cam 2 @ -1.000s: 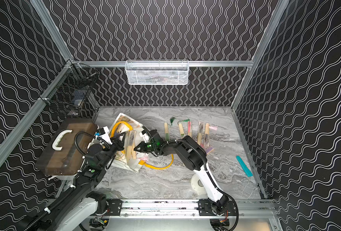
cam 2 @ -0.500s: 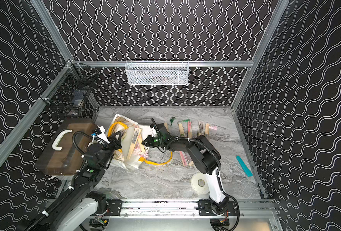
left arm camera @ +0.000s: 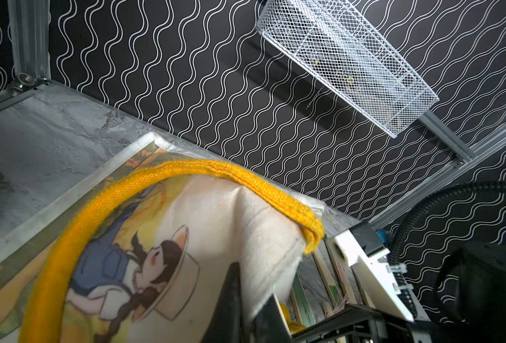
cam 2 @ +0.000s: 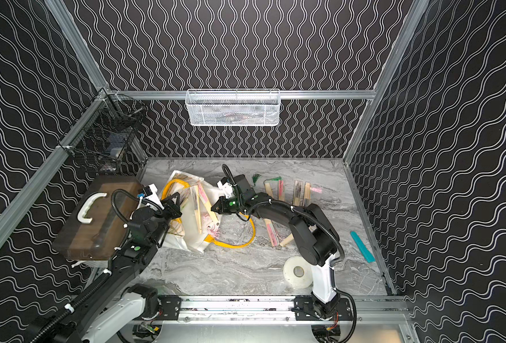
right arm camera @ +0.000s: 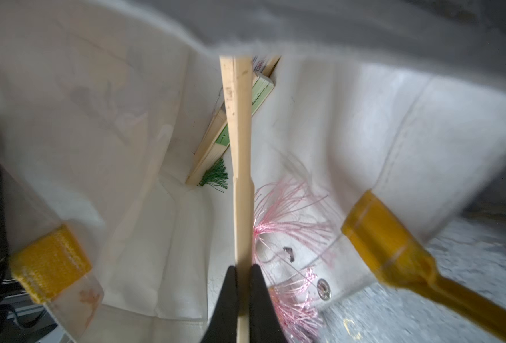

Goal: Take out the folding fans from the tote bags
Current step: Pick up the folding fan from the canvas bag.

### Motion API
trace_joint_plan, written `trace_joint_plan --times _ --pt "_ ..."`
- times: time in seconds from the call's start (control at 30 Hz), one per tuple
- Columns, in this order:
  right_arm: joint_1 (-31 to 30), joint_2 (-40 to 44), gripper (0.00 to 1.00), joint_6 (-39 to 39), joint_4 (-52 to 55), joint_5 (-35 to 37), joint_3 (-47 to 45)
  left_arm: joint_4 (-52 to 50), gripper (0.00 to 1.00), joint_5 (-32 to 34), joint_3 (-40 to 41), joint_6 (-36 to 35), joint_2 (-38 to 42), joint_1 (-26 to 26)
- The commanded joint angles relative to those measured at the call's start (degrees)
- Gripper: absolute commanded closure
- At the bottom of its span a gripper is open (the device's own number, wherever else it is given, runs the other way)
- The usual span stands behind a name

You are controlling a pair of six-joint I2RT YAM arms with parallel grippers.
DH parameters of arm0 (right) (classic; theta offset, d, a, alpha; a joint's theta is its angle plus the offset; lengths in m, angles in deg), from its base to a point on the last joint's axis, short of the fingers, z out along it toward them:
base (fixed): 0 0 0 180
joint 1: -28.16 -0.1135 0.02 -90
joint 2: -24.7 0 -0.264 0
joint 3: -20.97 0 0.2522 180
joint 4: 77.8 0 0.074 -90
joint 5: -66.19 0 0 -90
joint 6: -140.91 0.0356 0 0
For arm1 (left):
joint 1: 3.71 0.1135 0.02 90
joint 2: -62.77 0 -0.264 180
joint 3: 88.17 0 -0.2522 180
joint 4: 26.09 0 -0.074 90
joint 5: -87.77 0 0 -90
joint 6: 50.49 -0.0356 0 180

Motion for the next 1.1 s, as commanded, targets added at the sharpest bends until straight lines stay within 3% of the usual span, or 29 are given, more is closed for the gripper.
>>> trace_joint_plan --times 0.0,0.13,0.37,0.57,0.83,1.07 --pt "-0.65 -1.66 1.00 -6.70 9.52 3.10 4.49 4.52 1.00 -1.94 0.40 2.71 -1.15 0.15" --pt "-2.84 -7.21 1.00 -8.31 13.33 3.94 8.31 7.11 1.00 -6.11 0.04 4.36 -3.83 0.11" --pt "-3.75 -10.58 0.99 -7.41 10.81 9.34 8.29 8.16 1.00 -6.85 0.65 5.53 -3.89 0.15" --pt "-3.75 -12.53 0.78 -7.65 10.32 12.60 8.16 7.71 1.00 -6.76 1.26 5.81 -3.50 0.15" --pt "-5.05 -10.13 0.69 -11.74 9.70 17.32 6.53 7.43 1.00 -6.70 1.54 6.06 -3.34 0.15" --pt "-10.11 -8.48 0.61 -18.44 5.52 30.08 2.69 7.98 1.00 -7.33 1.28 6.81 -3.98 0.14"
